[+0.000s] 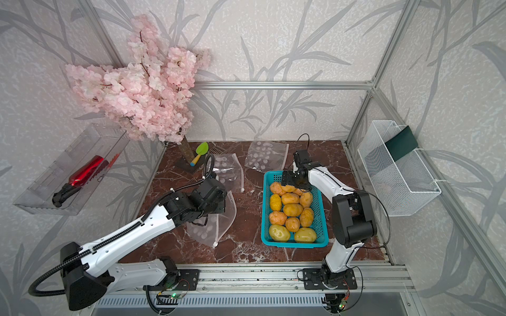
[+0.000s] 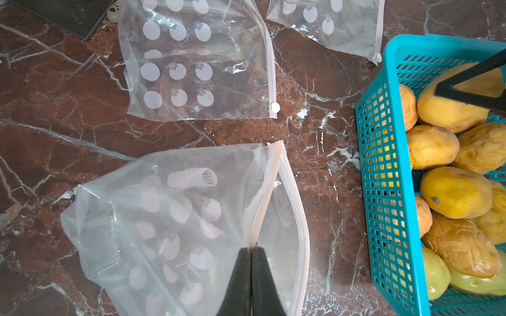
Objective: Put the potatoes into a zipper bag and zip it
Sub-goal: Pick up the potato from the basket.
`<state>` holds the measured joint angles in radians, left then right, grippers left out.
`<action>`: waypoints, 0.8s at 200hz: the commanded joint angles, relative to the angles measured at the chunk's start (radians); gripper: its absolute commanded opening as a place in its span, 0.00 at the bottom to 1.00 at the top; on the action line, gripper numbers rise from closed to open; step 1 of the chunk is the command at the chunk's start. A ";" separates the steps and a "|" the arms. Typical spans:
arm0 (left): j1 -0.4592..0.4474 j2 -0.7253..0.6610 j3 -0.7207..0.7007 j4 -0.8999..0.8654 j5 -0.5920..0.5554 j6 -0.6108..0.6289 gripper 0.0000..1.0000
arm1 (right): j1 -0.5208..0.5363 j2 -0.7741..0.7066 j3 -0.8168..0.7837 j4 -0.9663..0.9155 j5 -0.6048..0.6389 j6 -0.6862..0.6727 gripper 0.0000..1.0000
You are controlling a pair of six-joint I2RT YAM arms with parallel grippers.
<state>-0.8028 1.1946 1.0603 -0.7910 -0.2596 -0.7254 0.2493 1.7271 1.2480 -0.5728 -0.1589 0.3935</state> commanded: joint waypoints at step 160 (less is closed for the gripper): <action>0.001 -0.024 0.007 0.068 -0.006 -0.027 0.00 | 0.125 -0.517 -0.263 0.112 -0.110 0.087 0.51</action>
<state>-0.8028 1.1709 1.0565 -0.7666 -0.2489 -0.7261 0.3000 1.3224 1.0317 -0.5220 -0.2497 0.4652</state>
